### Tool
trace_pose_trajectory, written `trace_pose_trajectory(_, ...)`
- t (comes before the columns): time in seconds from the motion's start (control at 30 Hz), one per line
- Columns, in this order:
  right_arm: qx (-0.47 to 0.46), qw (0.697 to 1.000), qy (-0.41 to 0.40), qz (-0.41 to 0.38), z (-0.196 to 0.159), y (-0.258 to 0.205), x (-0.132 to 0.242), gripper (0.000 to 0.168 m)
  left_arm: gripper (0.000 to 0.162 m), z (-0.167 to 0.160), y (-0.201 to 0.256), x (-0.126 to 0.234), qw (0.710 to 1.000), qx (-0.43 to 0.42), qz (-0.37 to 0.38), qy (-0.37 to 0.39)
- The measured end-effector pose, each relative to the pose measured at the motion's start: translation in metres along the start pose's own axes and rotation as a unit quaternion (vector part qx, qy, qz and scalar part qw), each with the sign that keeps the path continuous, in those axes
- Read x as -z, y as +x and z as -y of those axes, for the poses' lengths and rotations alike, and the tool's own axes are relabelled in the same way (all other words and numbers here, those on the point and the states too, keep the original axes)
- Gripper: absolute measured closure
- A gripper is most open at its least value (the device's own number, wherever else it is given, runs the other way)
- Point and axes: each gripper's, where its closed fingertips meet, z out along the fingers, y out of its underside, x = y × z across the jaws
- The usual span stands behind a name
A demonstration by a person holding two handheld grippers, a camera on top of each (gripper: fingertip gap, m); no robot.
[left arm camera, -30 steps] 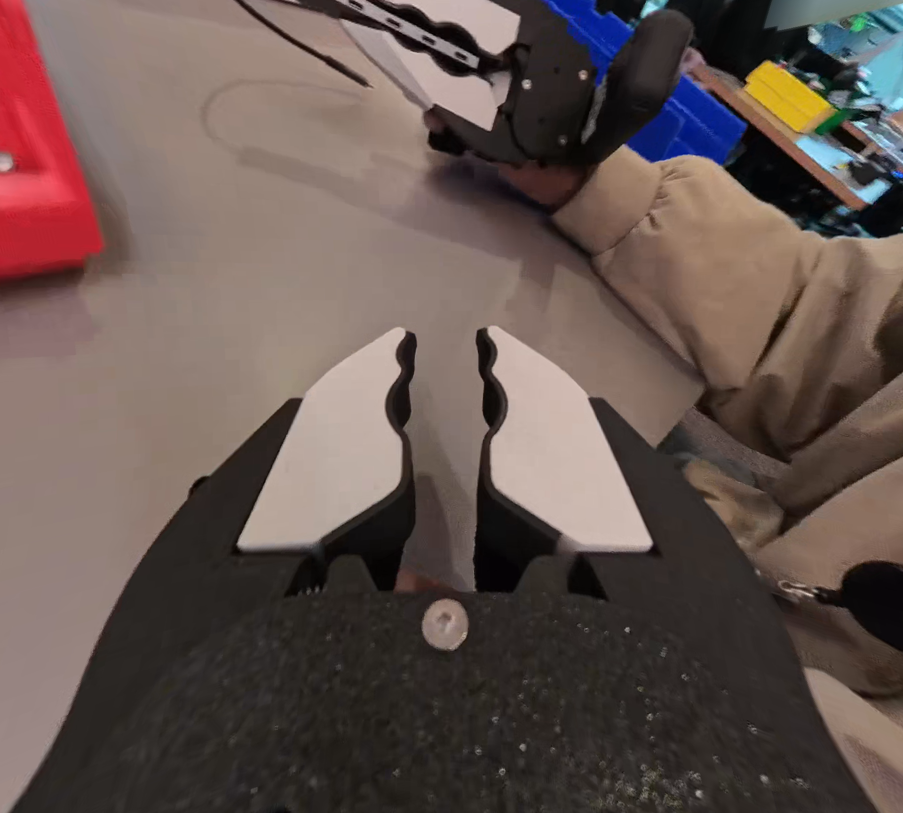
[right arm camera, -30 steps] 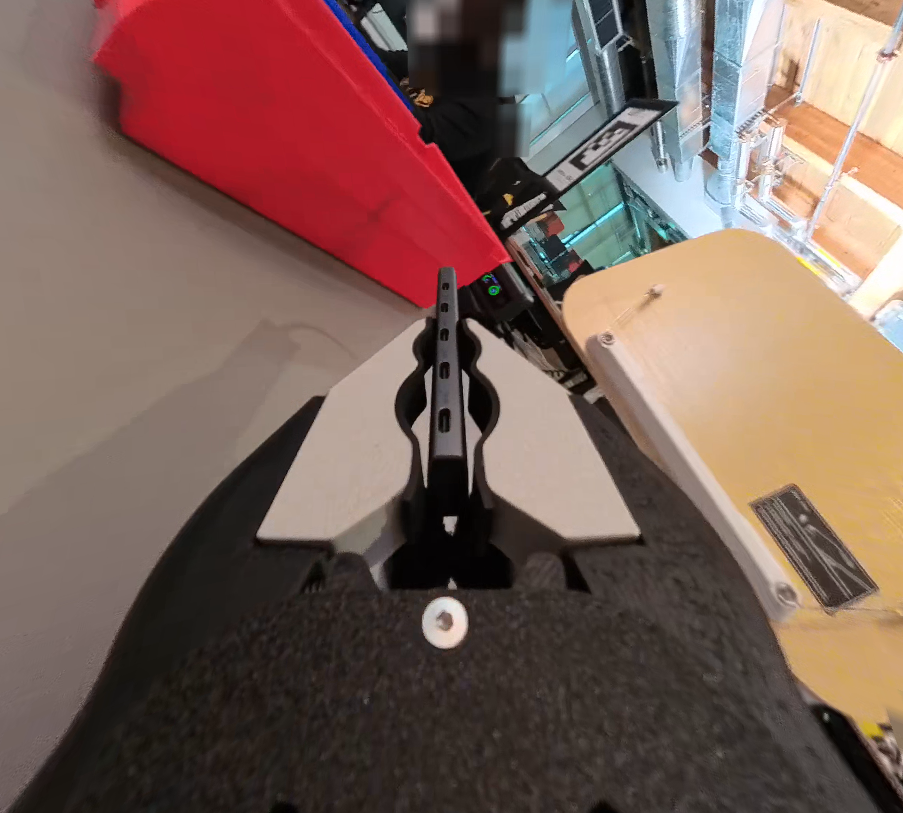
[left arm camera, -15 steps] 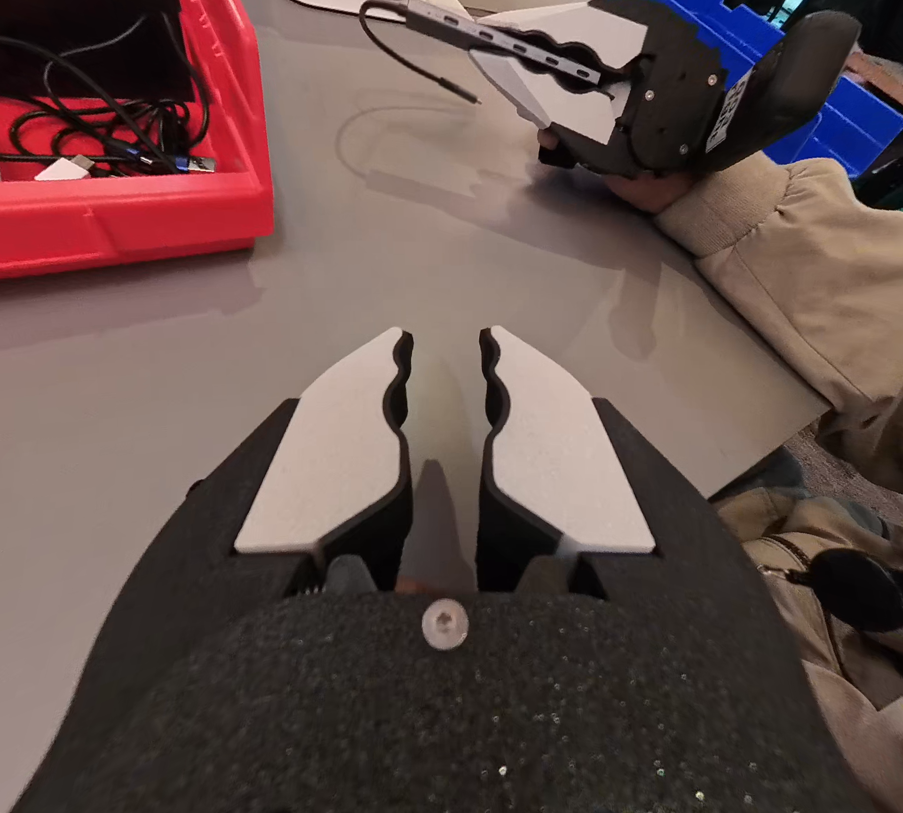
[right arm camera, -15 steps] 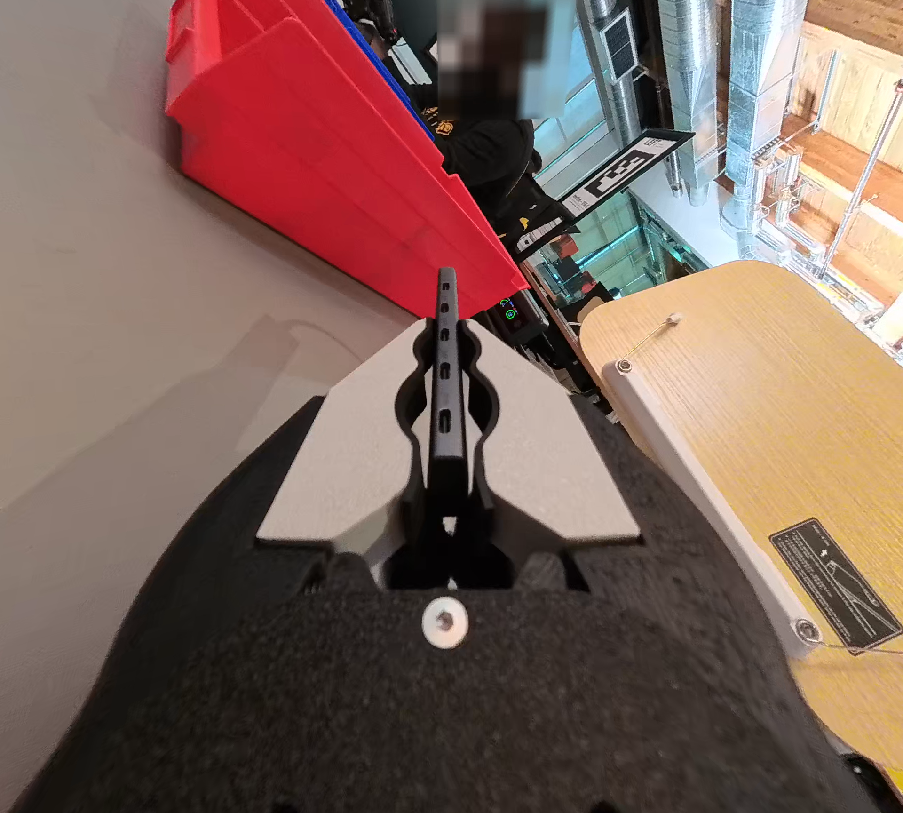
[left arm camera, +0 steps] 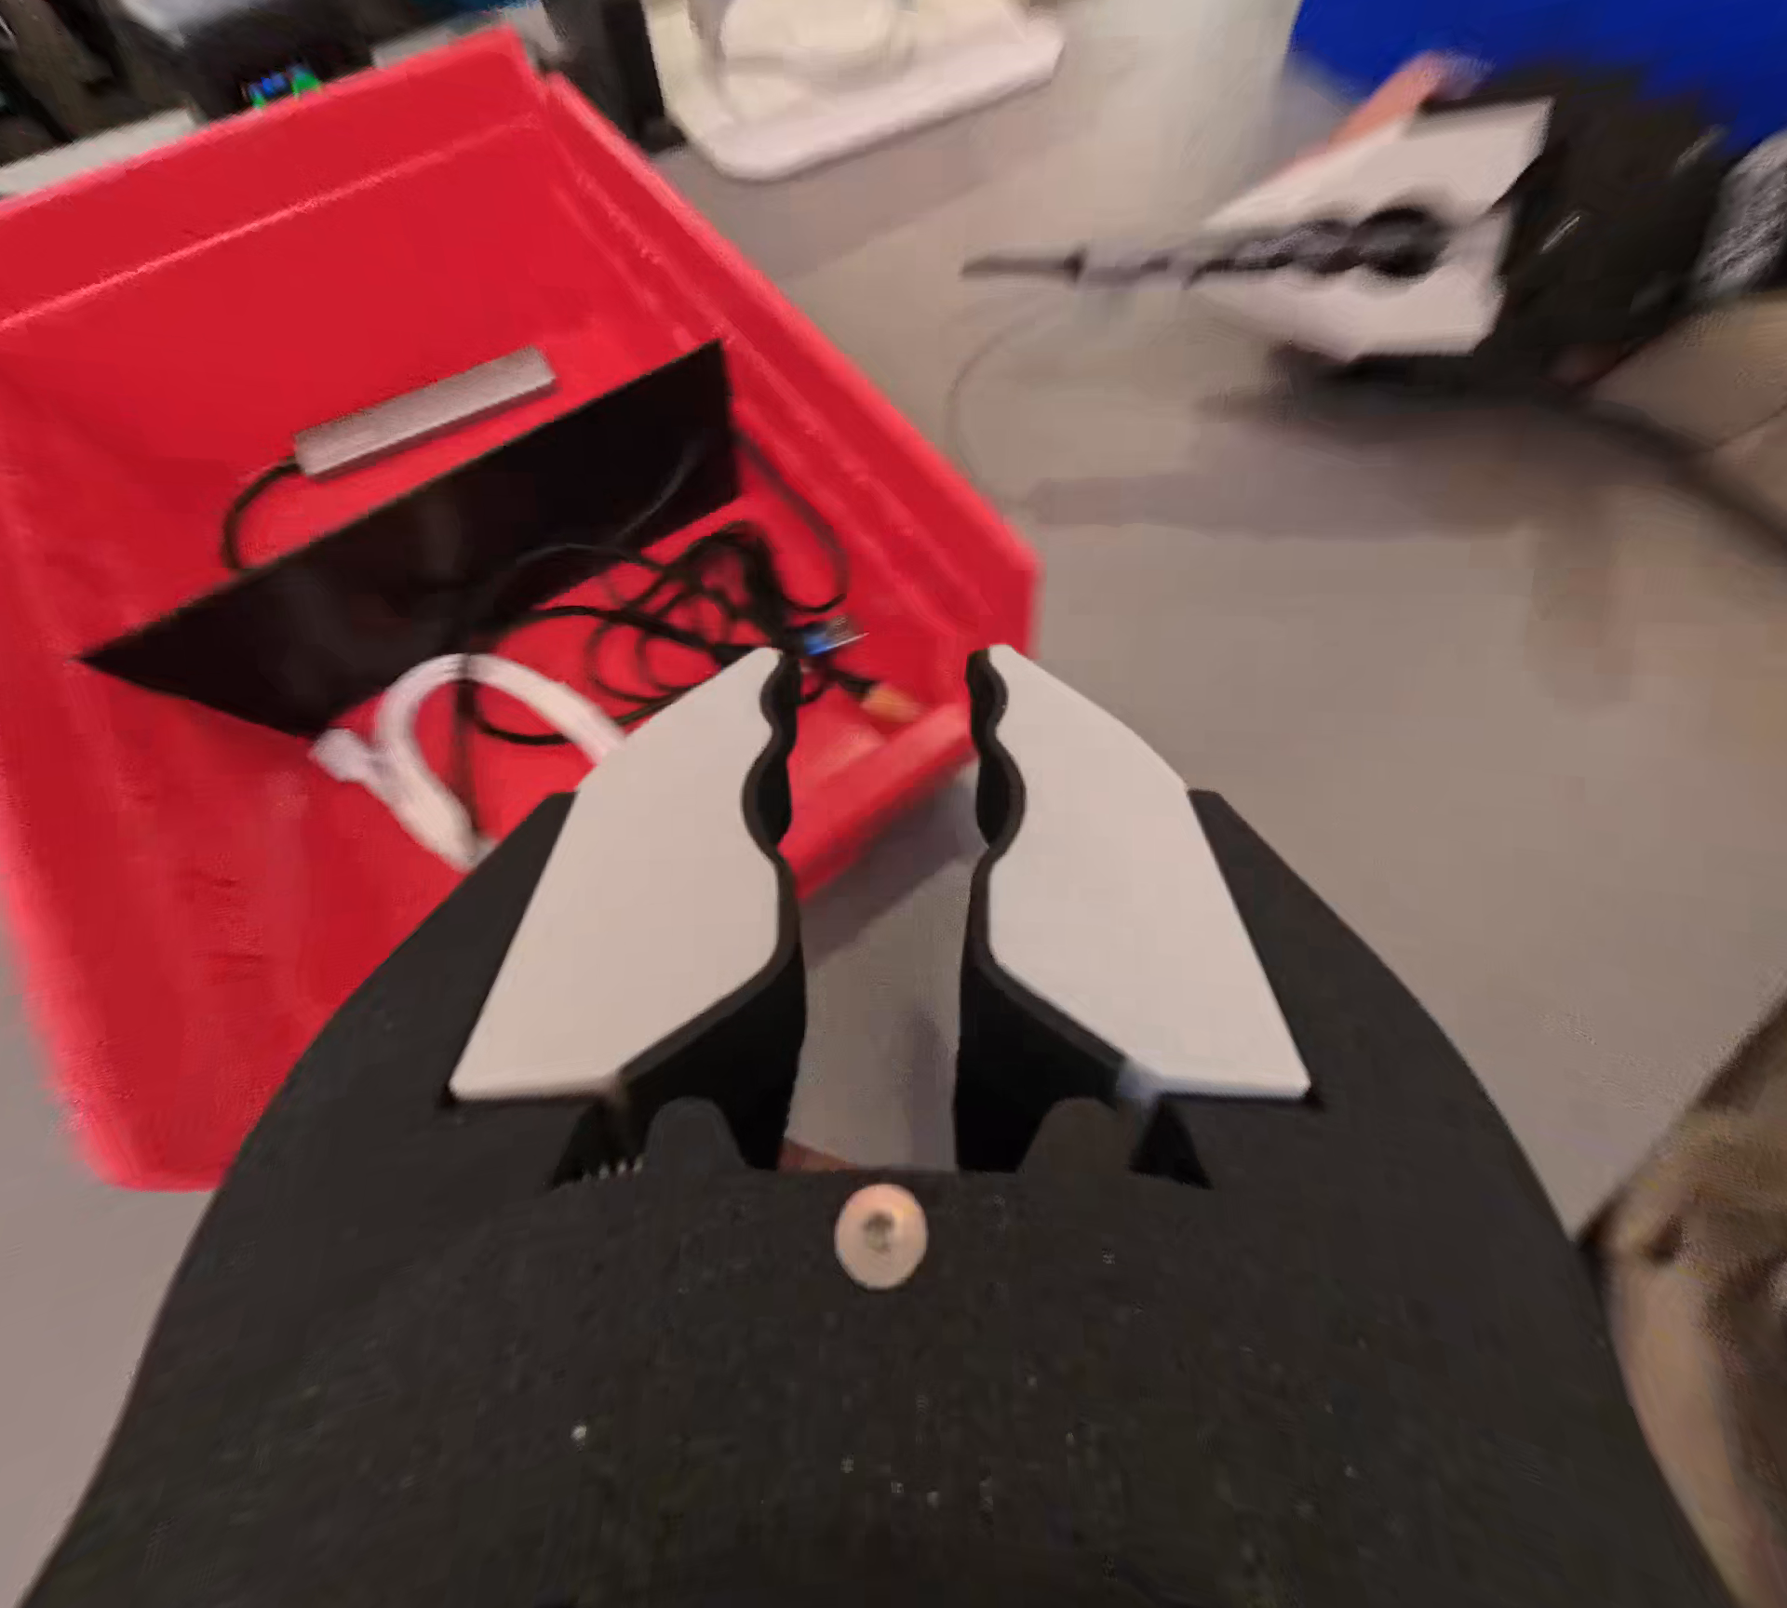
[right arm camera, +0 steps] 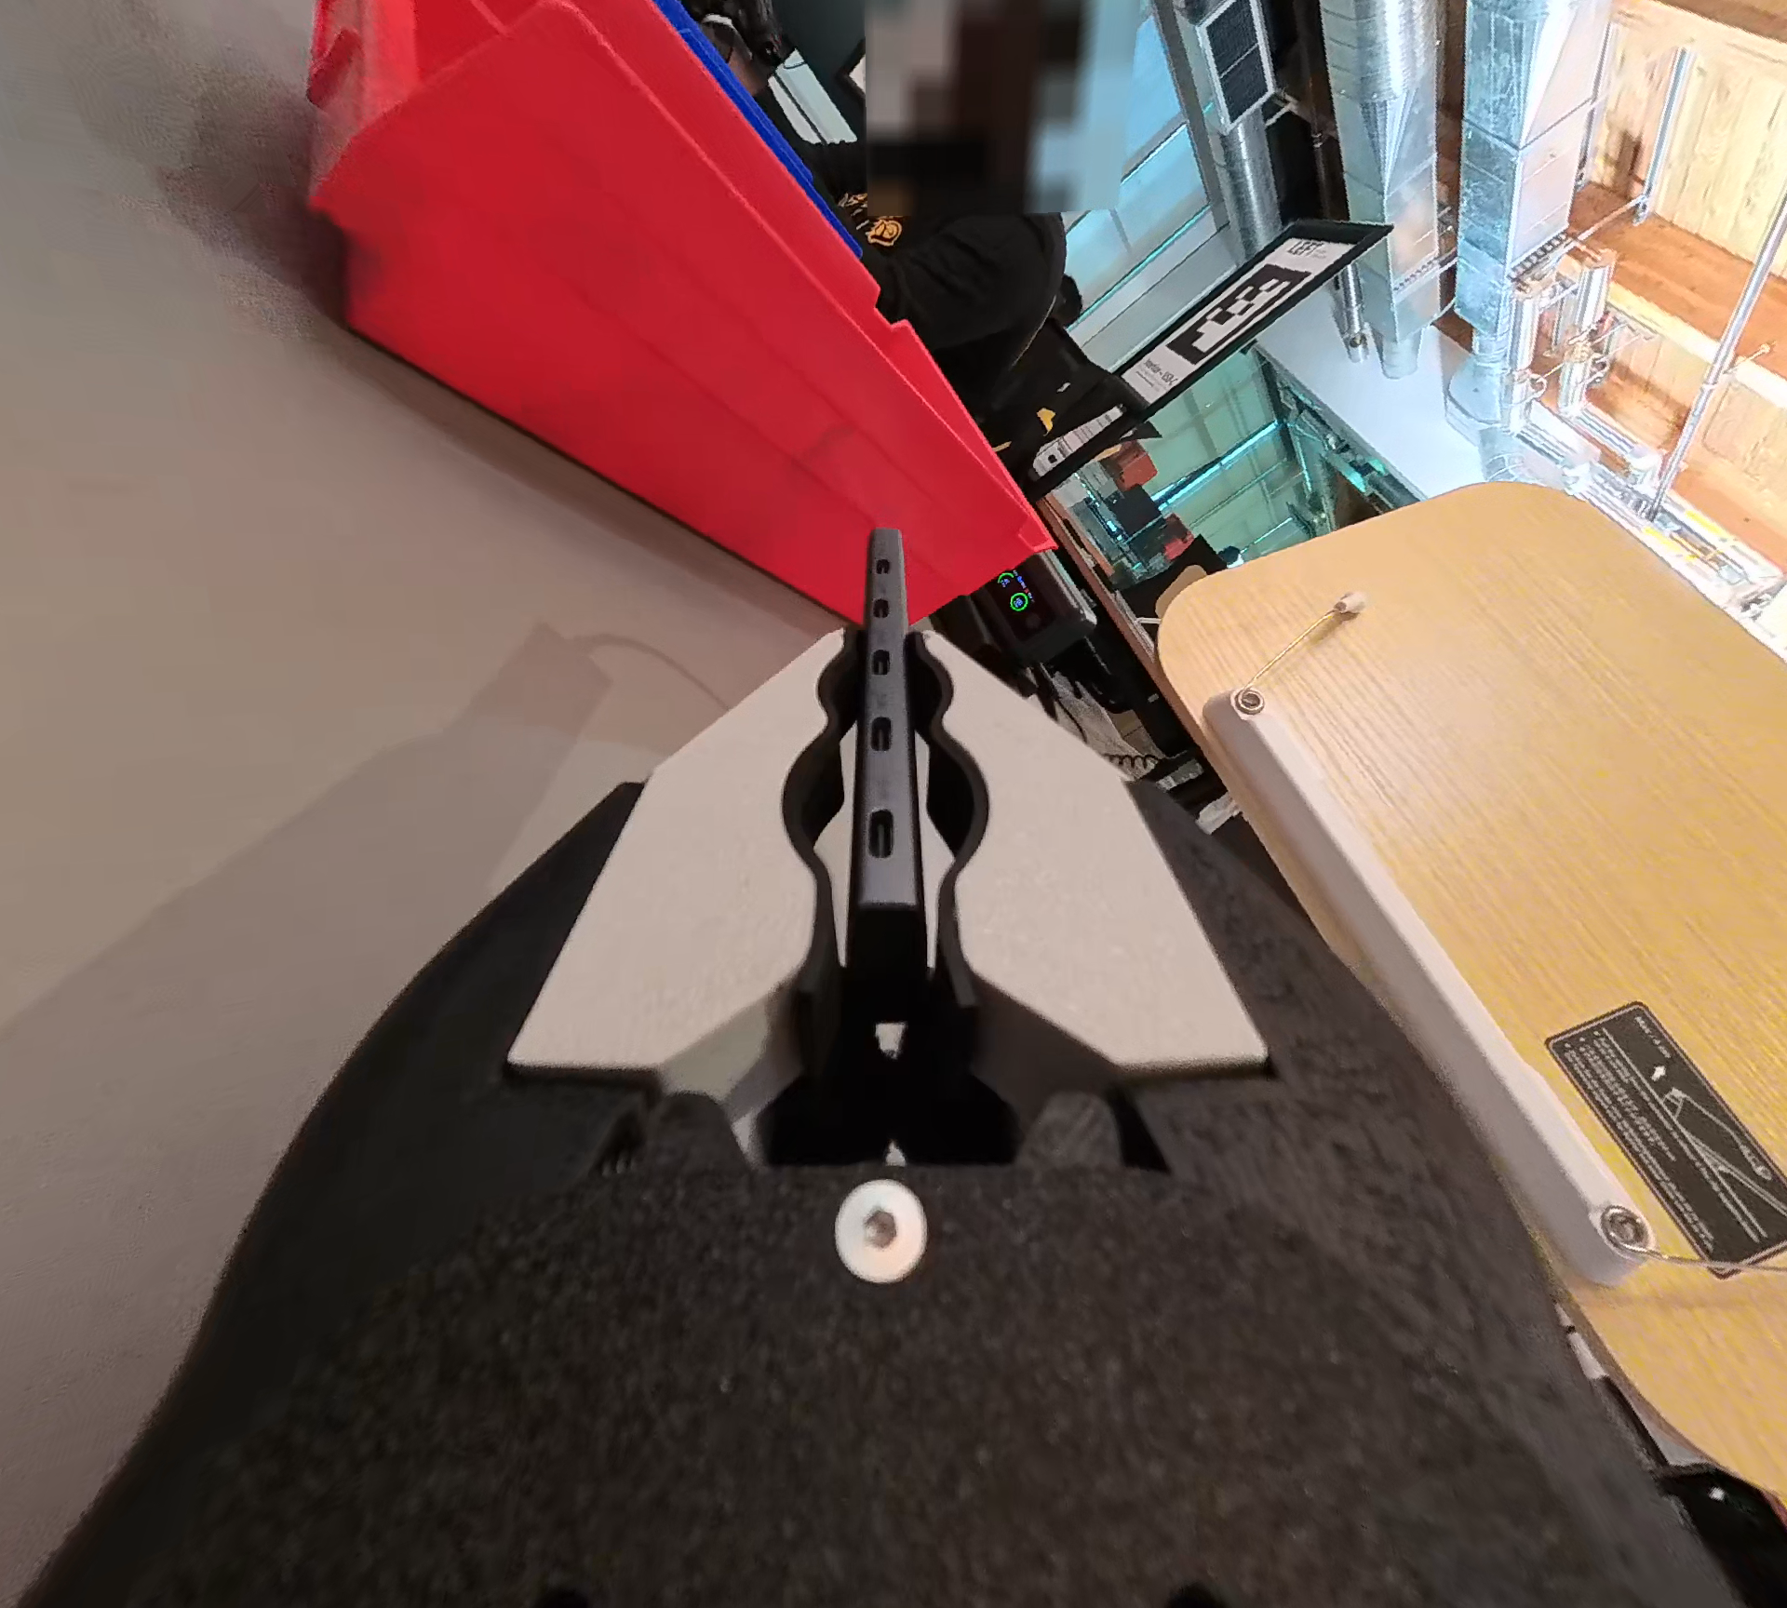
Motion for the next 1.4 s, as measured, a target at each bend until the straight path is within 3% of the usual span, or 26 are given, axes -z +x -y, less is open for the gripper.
trace_pose_trajectory(0.13,0.005,1.0,-0.001,0.004,-0.001,-0.002,0.0,0.16,0.122,-0.016,-0.086,-0.039,0.978,-0.059,0.092,-0.177)
trace_pose_trajectory(0.27,0.003,1.0,-0.003,0.009,-0.001,-0.004,0.0,0.16,0.122,-0.046,-0.129,-0.073,0.946,-0.023,0.138,-0.292)
trace_pose_trajectory(0.43,-0.007,1.0,-0.001,0.012,-0.002,-0.003,0.0,0.16,0.129,-0.064,-0.14,-0.095,0.937,0.02,0.149,-0.314)
trace_pose_trajectory(0.53,-0.009,1.0,0.0,0.013,-0.001,-0.004,0.001,0.16,0.157,-0.065,-0.138,-0.1,0.941,0.017,0.144,-0.306)
trace_pose_trajectory(0.57,-0.009,1.0,0.0,0.013,-0.001,-0.003,0.001,0.16,0.158,-0.062,-0.142,-0.097,0.939,0.006,0.159,-0.305)
trace_pose_trajectory(0.7,-0.023,1.0,0.003,0.005,-0.001,0.002,0.001,0.16,0.158,-0.032,-0.148,-0.071,0.941,-0.045,0.208,-0.263)
trace_pose_trajectory(0.8,-0.045,0.999,0.006,-0.007,-0.002,0.01,0.002,0.16,0.159,0.015,-0.142,-0.037,0.951,-0.094,0.227,-0.188)
trace_pose_trajectory(0.87,-0.058,0.998,0.008,-0.015,-0.003,0.015,0.003,0.16,0.159,0.056,-0.126,-0.008,0.955,-0.149,0.223,-0.126)
trace_pose_trajectory(0.93,-0.069,0.997,0.009,-0.022,-0.003,0.019,0.004,0.16,0.158,0.099,-0.08,0.016,0.951,-0.26,0.162,-0.035)
trace_pose_trajectory(1.03,-0.081,0.996,0.01,-0.028,-0.004,0.024,0.004,0.16,0.158,0.126,-0.012,0.038,0.906,-0.413,0.092,0.021)
trace_pose_trajectory(1.27,-0.093,0.995,0.009,-0.031,-0.006,0.026,0.005,0.16,0.158,0.062,0.129,-0.018,0.816,-0.56,-0.137,-0.031)
trace_pose_trajectory(1.4,-0.09,0.996,0.006,-0.027,-0.006,0.024,0.005,0.16,0.158,0.018,0.178,-0.059,0.759,-0.618,-0.198,-0.056)
